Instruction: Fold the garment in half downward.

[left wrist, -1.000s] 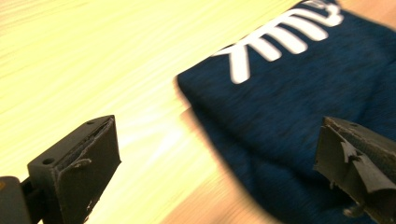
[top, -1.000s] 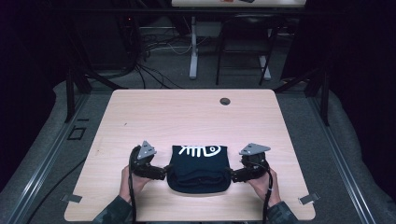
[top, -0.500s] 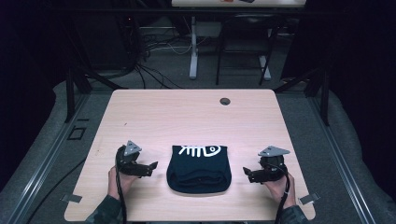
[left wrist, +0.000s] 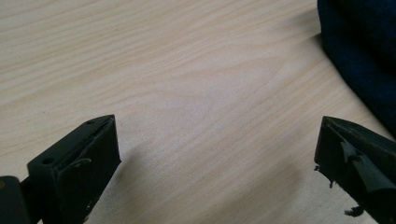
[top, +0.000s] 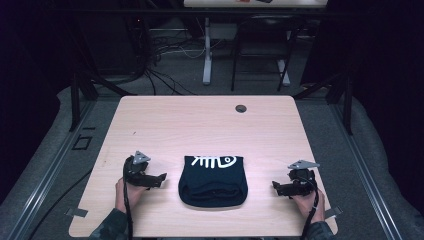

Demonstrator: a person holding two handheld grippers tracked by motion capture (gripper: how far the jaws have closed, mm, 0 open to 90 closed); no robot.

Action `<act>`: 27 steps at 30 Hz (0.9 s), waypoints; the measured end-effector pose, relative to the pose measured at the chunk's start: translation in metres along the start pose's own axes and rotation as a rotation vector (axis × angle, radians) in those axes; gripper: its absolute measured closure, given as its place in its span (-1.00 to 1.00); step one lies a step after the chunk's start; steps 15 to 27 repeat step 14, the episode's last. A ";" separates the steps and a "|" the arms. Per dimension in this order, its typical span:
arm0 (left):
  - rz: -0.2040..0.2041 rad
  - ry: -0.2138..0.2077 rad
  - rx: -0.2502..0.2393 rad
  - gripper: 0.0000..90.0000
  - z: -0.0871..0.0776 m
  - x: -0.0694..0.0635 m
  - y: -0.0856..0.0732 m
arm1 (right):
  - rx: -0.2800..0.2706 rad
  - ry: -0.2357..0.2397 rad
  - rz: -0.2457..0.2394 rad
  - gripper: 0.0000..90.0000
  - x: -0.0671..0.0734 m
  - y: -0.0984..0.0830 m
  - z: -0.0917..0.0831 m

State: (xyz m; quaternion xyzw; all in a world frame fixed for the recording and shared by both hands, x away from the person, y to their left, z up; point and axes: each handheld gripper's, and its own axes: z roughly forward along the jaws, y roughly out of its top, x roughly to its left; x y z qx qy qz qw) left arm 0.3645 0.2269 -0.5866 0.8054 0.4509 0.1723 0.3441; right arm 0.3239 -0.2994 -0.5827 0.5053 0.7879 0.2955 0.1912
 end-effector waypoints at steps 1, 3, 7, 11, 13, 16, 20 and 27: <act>0.004 0.001 0.006 -1.00 0.001 0.000 0.000 | -0.004 0.008 0.005 -0.97 -0.001 0.000 0.001; 0.000 -0.002 0.008 -1.00 0.003 0.001 -0.001 | -0.011 0.008 -0.002 -0.97 -0.003 -0.001 0.002; 0.014 0.014 0.004 -1.00 0.005 0.000 -0.001 | -0.050 0.004 0.009 -1.00 -0.002 -0.003 0.005; 0.023 0.023 -0.002 -1.00 0.007 -0.002 0.000 | -0.058 0.005 0.007 -1.00 -0.002 -0.003 0.005; 0.024 0.021 0.000 -1.00 0.007 -0.001 0.000 | -0.058 0.005 0.007 -1.00 -0.002 -0.003 0.005; 0.024 0.021 0.000 -1.00 0.007 -0.001 0.000 | -0.058 0.006 0.006 -1.00 -0.002 -0.003 0.006; 0.024 0.021 0.000 -1.00 0.007 -0.001 0.000 | -0.058 0.006 0.006 -1.00 -0.002 -0.003 0.006; 0.024 0.021 0.000 -1.00 0.007 -0.001 0.000 | -0.058 0.006 0.006 -1.00 -0.002 -0.003 0.006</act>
